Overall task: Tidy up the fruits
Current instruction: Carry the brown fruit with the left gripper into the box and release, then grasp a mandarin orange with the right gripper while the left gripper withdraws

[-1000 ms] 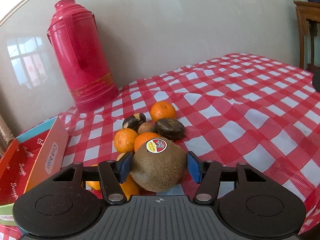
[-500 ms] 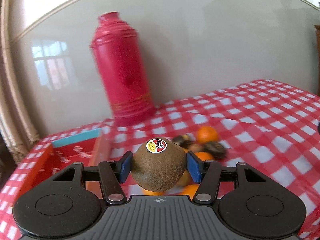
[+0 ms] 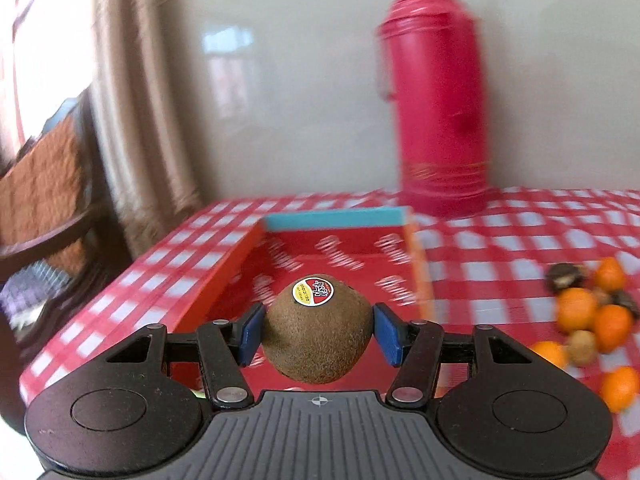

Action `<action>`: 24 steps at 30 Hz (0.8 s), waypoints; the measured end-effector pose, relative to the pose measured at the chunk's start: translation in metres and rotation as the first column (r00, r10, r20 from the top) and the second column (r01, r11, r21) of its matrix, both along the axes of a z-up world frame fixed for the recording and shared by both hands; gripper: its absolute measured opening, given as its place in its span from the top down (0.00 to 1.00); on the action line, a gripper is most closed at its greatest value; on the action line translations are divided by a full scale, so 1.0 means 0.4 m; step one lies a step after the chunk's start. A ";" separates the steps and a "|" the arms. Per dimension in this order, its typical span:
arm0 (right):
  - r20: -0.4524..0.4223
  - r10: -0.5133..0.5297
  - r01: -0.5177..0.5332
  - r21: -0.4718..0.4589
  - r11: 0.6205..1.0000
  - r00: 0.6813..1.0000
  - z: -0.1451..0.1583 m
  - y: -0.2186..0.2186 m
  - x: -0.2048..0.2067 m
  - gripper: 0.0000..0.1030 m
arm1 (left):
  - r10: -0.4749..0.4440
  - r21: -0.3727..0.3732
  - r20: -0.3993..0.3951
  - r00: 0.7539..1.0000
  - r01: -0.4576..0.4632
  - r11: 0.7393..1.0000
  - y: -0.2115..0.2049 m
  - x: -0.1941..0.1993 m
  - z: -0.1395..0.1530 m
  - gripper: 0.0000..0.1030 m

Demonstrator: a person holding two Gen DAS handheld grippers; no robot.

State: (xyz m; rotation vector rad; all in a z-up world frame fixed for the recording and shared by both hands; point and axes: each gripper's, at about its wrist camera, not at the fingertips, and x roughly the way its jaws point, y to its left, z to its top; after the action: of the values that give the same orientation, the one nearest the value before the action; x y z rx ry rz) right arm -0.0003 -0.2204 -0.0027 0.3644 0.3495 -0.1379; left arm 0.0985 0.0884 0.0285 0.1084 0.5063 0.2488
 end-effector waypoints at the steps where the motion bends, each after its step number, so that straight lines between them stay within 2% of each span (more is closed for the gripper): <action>1: -0.002 0.004 -0.004 -0.003 1.000 1.000 -0.001 0.005 0.003 0.05 | 0.022 -0.011 -0.013 1.000 -0.022 1.000 0.019 0.009 -0.007 0.44; 6: -0.014 0.025 -0.026 -0.023 0.999 1.000 -0.005 0.029 0.015 0.05 | 0.107 -0.065 -0.097 0.990 -0.113 0.991 0.083 0.046 -0.048 0.44; 13: -0.025 0.048 -0.049 -0.040 0.998 0.999 -0.008 0.053 0.024 0.05 | 0.161 -0.040 -0.146 0.976 -0.169 0.985 0.104 0.074 -0.058 0.42; 14: -0.026 0.050 -0.051 -0.040 0.998 0.998 -0.008 0.054 0.024 0.05 | 0.176 -0.043 -0.143 0.974 -0.184 0.982 0.106 0.074 -0.052 0.34; 16: -0.027 0.055 -0.056 -0.040 0.998 0.998 -0.008 0.057 0.027 0.05 | 0.167 -0.076 -0.140 0.976 -0.179 0.981 0.114 0.071 -0.042 0.28; 20: -0.027 0.066 -0.067 -0.040 0.997 0.997 -0.009 0.061 0.031 0.05 | 0.168 -0.081 -0.109 0.980 -0.178 0.981 0.108 0.054 -0.021 0.21; 22: -0.028 0.072 -0.073 -0.039 0.997 0.997 -0.009 0.062 0.033 0.05 | 0.165 -0.098 -0.079 0.983 -0.172 0.980 0.107 0.036 -0.008 0.14; 23: -0.029 0.074 -0.075 -0.039 0.996 0.997 -0.009 0.064 0.033 0.05 | 0.168 -0.103 -0.051 0.984 -0.173 0.980 0.109 0.021 0.001 0.03; 24: -0.029 0.078 -0.079 -0.039 0.996 0.997 -0.009 0.065 0.033 0.05 | 0.184 -0.097 -0.026 0.983 -0.186 0.978 0.109 0.008 0.010 0.00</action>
State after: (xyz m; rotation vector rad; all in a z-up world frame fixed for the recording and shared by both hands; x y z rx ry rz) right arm 0.0131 -0.1942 -0.0063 0.3085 0.3870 -0.0725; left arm 0.1018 0.1318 0.0323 -0.0341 0.5453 0.4043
